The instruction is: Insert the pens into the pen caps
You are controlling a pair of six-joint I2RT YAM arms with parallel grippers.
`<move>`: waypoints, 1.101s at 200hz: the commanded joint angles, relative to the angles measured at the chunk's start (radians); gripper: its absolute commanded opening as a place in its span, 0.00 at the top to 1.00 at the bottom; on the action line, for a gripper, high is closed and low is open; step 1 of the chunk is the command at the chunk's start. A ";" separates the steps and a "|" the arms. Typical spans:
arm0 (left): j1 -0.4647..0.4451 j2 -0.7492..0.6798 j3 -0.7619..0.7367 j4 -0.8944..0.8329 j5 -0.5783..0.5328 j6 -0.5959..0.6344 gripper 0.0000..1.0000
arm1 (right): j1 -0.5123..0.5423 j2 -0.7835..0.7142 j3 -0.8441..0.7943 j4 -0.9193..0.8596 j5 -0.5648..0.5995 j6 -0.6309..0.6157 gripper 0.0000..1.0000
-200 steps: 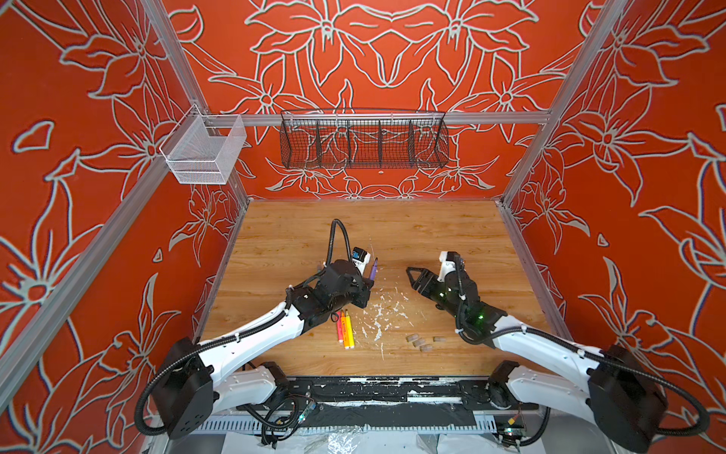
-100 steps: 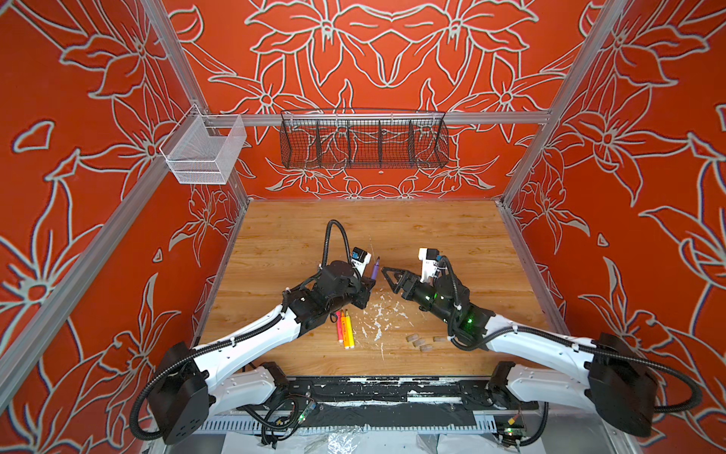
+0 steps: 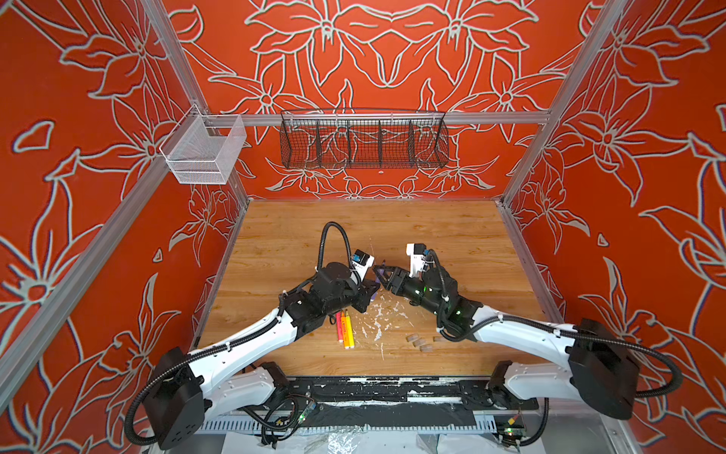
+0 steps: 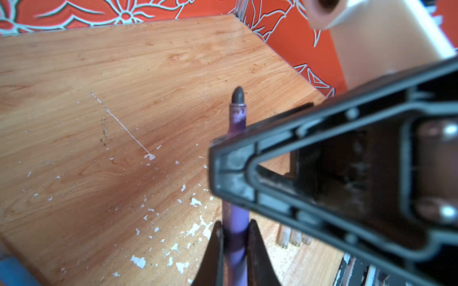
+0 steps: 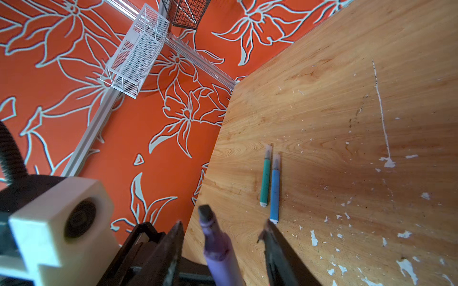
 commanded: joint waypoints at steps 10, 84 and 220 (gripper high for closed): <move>-0.004 -0.019 -0.004 0.024 0.020 0.018 1.00 | 0.017 0.027 0.042 0.034 -0.032 0.023 0.64; -0.004 -0.033 -0.016 0.037 0.019 0.019 0.74 | 0.040 0.026 0.032 0.066 -0.032 0.055 0.95; -0.004 -0.047 -0.023 0.038 0.011 0.019 0.73 | 0.116 0.040 0.038 0.115 -0.004 0.052 0.97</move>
